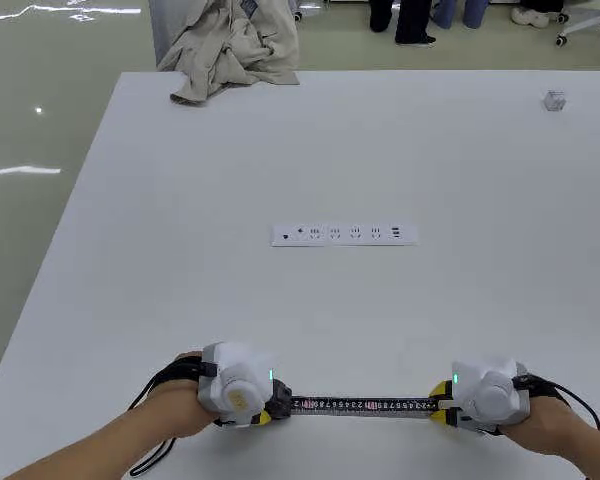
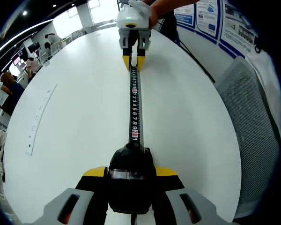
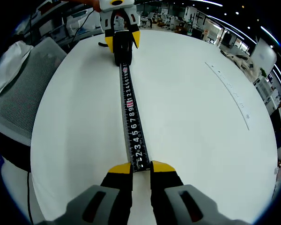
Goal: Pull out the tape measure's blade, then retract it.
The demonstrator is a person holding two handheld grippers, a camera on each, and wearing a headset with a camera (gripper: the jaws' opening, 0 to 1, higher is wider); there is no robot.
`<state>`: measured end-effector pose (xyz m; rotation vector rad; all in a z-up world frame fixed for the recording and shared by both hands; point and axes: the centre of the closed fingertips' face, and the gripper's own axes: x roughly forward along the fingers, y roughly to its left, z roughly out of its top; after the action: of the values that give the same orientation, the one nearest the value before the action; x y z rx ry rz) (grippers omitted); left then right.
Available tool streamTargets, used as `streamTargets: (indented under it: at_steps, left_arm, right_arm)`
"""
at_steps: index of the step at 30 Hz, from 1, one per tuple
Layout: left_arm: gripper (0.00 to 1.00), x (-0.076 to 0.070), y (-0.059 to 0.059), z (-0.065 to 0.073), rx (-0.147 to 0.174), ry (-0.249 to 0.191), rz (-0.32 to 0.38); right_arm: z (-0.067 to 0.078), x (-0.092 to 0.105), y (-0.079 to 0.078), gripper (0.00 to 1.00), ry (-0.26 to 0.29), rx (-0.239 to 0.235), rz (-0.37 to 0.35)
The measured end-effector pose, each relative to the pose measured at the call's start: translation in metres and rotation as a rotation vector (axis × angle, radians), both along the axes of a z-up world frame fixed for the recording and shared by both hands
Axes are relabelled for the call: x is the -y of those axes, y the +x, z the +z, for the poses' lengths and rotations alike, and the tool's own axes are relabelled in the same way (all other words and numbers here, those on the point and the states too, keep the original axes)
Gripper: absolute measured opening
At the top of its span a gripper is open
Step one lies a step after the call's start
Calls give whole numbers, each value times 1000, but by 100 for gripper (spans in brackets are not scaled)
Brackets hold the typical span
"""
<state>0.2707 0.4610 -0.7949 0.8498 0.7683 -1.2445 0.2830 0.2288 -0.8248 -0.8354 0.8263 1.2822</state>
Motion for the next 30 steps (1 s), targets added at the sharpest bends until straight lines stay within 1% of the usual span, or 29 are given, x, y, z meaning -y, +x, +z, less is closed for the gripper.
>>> streamTargets:
  at_steps: [6,9,13,24,30]
  left_arm:
    - [33,0,0,0,1,1,6]
    - [34,0,1,-2,0,1,6]
    - [34,0,1,-1,3,2,7]
    - [34,1,2,-1,7,-14,17]
    - [35,1,2,-1,18,-27,30]
  right_arm:
    - [1,-1,-1,14,-19,33,23]
    - [1,0,0,15,-21,39,26]
    - [2,-1,0,15,-22,37,25]
    - [1,0,0,16,-24,45,32]
    - [1,0,1,16,-20,47,16]
